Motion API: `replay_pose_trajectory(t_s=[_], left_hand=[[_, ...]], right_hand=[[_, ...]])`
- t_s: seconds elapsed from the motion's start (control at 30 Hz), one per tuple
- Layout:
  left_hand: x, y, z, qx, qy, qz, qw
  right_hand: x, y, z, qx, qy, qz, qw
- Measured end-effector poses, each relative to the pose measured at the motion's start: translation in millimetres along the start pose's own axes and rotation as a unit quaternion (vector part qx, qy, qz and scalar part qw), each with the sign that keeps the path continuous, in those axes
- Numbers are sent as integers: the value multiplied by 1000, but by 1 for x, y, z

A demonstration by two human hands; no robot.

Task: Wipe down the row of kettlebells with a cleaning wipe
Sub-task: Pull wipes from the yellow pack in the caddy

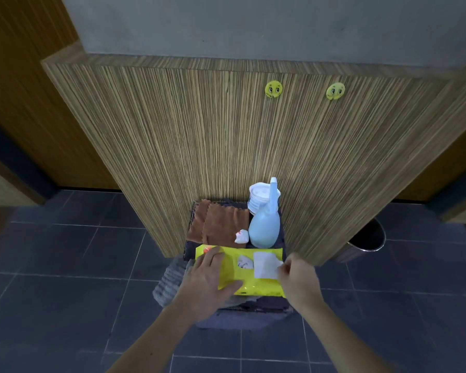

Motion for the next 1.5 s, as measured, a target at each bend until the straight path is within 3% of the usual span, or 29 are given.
replay_pose_trajectory(t_s=[0.07, 0.2, 0.43, 0.73, 0.9, 1.07, 1.23, 1.4, 1.5], left_hand=[[-4, 13, -4, 9, 45, -6, 999], [3, 28, -14, 64, 105, 12, 992], [6, 34, -20, 21, 83, 62, 994], [-2, 42, -23, 50, 71, 56, 995], [-8, 38, -22, 63, 83, 136, 985], [-24, 32, -17, 10, 95, 241, 966], [-50, 19, -14, -51, 119, 274, 953], [-72, 9, -11, -69, 131, 305, 941], [-82, 5, -8, -83, 145, 322, 932]], right_hand=[[0, 6, 5, -3, -31, -11, 999], [1, 5, 10, -2, -20, -40, 999], [0, 6, 9, 26, -33, -68, 997], [-3, 0, 11, 33, -41, -55, 997], [-5, -2, 10, 36, -39, -51, 997], [-4, -3, 10, 33, -39, -35, 998], [-2, -5, 12, 29, -21, -49, 998], [4, -23, 10, -10, 36, -113, 993], [13, -42, 11, -57, 22, -131, 990]])
Point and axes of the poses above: each hand's wrist, its own z-axis away from the middle knuckle, its own x-axis out of the palm, y = z × x, the point moved 3 cm from there along -z, towards the middle knuckle, and after that the axes turned 11 degrees about -x, right-handed, at the moved point
